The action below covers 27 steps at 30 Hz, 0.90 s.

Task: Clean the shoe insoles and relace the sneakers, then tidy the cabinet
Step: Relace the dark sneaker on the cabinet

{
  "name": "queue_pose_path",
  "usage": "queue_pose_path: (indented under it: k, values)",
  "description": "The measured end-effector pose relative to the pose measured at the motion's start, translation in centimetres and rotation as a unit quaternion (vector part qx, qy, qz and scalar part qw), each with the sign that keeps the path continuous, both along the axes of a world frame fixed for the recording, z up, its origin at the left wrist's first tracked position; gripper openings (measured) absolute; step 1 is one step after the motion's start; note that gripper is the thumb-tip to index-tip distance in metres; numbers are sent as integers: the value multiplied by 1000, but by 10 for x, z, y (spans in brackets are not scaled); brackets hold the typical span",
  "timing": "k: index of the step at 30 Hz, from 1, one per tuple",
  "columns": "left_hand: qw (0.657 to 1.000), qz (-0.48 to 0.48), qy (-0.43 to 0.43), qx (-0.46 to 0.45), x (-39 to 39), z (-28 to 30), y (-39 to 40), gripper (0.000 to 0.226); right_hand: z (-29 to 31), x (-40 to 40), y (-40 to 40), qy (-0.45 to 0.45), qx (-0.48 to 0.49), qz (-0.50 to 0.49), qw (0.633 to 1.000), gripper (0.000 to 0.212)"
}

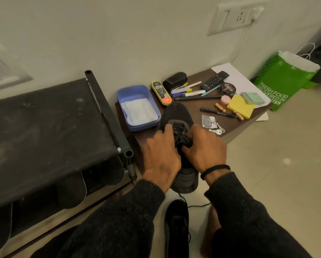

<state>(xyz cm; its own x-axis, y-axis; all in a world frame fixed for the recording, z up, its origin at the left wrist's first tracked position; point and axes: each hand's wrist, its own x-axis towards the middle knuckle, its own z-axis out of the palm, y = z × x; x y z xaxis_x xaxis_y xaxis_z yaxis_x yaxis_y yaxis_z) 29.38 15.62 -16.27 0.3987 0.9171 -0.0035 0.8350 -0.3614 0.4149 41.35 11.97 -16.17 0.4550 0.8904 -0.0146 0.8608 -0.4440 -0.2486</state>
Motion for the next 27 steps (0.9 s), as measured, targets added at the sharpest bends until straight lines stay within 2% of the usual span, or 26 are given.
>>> queue_pose_path:
  k: [4,6,8,11,14,16,19,24,27]
  values:
    - [999,6,41,-17,3,0,5,60,24,5,-12,115,-34,26,992,48]
    - [998,14,47,-47,4,0,5,63,41,5,-32,158,-46,60,985,44]
    - [992,20,25,-119,4,-2,7,68,55,4,-51,168,-108,121,972,32]
    - [976,-6,-16,-216,0,1,8,85,57,-11,-65,176,-239,171,940,40]
    - [971,-48,-67,-226,-9,8,-6,93,44,-21,-76,125,-228,142,955,40]
    - [960,-54,-128,-242,-19,11,-19,88,51,-22,-93,93,-181,123,971,33]
    - [929,-42,-212,-301,-34,22,-41,72,82,-21,-129,89,-152,133,975,24]
    - [893,-38,-260,-364,-46,44,-86,46,126,-25,-195,117,-172,134,969,20]
    - [895,-72,-247,-363,-47,49,-116,37,131,-28,-224,124,-211,112,963,25]
